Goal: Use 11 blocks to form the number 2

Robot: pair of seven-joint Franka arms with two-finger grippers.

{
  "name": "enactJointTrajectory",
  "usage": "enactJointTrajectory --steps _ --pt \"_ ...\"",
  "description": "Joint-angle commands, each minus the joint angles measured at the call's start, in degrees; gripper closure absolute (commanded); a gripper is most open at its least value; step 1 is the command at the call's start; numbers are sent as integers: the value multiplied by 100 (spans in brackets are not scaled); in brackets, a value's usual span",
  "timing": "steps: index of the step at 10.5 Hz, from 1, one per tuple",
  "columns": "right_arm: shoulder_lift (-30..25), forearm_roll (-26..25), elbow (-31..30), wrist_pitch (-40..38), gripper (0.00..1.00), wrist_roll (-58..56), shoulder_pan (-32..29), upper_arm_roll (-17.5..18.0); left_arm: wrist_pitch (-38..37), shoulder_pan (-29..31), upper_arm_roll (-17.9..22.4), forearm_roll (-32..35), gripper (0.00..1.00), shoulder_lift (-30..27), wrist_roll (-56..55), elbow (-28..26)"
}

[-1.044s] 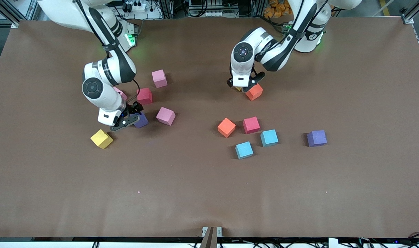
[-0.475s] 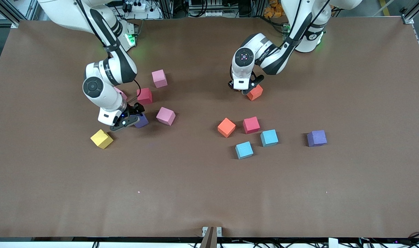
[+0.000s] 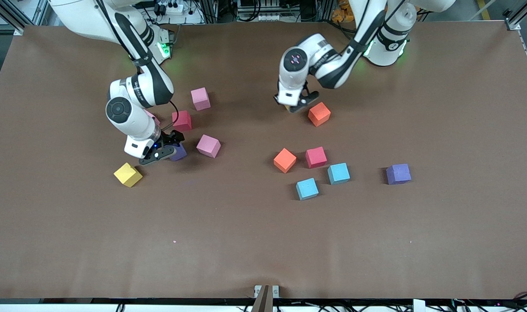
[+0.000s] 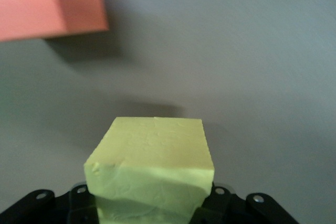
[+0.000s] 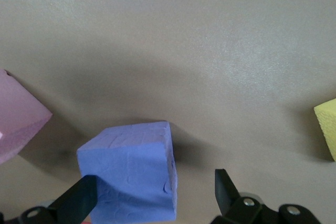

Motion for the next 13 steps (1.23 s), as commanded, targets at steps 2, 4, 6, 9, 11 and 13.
enactJointTrajectory --steps 2,4,6,9,11,13 --pt "-115 67 9 28 0 122 46 24 -38 -774 165 172 100 658 1148 949" --pt "-159 67 44 -51 0 140 46 24 -73 -1468 647 198 100 1230 1388 1775" --pt "-185 67 70 -104 0 306 63 51 -91 -1768 903 207 100 1425 1684 1911" --pt "-45 67 18 -34 0 316 168 51 -109 -1971 1089 199 100 1478 1819 1920" --pt "61 67 0 -25 0 517 361 42 -214 -1998 1089 199 100 1478 1792 1911" --pt "122 58 0 -16 0 448 388 42 -319 -1998 1098 199 0 1400 1600 1911"
